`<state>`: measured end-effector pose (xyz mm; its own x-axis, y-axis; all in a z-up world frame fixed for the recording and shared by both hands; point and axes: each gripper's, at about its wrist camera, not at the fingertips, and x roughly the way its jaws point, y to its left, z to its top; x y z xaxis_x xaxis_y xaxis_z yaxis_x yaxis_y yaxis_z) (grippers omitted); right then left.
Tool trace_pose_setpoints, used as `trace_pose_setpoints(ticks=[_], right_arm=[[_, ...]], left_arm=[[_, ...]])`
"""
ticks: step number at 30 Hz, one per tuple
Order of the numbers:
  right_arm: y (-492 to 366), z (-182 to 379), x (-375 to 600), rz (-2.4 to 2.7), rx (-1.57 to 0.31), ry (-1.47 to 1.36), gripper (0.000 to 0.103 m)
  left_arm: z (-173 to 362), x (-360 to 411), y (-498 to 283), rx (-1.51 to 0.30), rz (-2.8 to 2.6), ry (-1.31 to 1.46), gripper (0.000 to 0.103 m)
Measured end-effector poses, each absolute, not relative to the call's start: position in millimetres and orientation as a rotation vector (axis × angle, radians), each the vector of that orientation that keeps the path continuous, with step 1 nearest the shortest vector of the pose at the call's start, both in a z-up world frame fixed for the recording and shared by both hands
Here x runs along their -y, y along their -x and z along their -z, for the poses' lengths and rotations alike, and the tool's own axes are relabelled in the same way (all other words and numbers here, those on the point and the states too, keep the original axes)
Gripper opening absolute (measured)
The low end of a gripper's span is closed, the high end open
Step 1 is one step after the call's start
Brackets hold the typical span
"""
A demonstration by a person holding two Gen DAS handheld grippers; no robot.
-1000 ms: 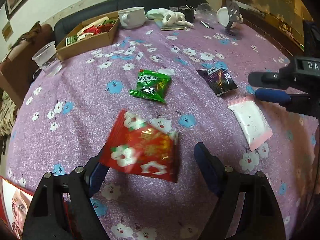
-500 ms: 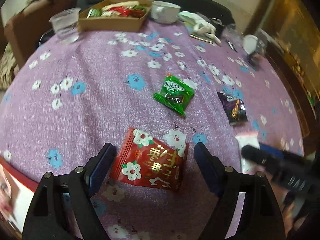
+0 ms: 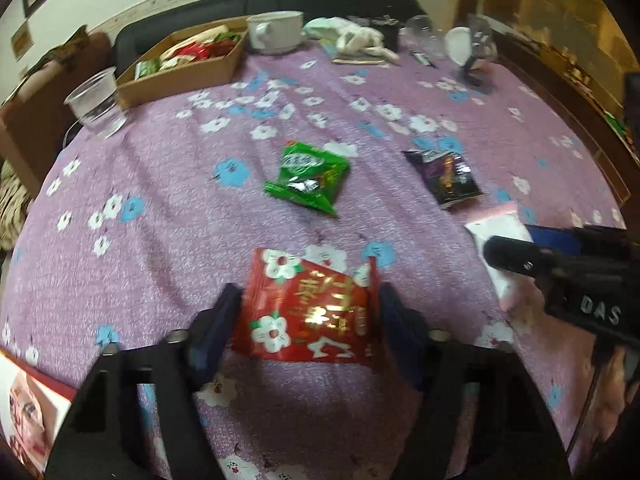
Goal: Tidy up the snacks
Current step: 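Grasp a red flower-print packet with the left tool while the right tool grasps a pink packet, then carry both packets to the white tray and open both tools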
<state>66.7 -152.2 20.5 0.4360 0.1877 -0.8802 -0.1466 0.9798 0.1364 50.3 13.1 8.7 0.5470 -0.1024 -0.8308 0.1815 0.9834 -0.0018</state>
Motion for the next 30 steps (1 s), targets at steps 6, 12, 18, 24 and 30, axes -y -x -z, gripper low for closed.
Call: trace_pose_setpoints(ticks=[6,12,18,24,30], right_arm=[[-69,-22,158,-0.212,-1.098,-0.081,0.036],[-68,-30,165,-0.259,-1.064,-0.167,0.025],[-69,-31,167,-0.328,-1.075,-0.237,0.024],[-67,-38,169,-0.412,-1.051,-0.33,0.024],[-68,-39,170,-0.455,-1.04,-0.405,0.024]], left_arm=[[-12,-10,-47,-0.944,0.184,-0.127,0.048],[-18,-4,-39,-0.914,0.209,-0.151,0.031],[-23,-10,-27,-0.899,0.23,-0.099,0.025],[-40,-24,-11,-0.862,0.25,-0.024,0.024],[-51,-32,6,-0.829,0.26,0.003,0.024]])
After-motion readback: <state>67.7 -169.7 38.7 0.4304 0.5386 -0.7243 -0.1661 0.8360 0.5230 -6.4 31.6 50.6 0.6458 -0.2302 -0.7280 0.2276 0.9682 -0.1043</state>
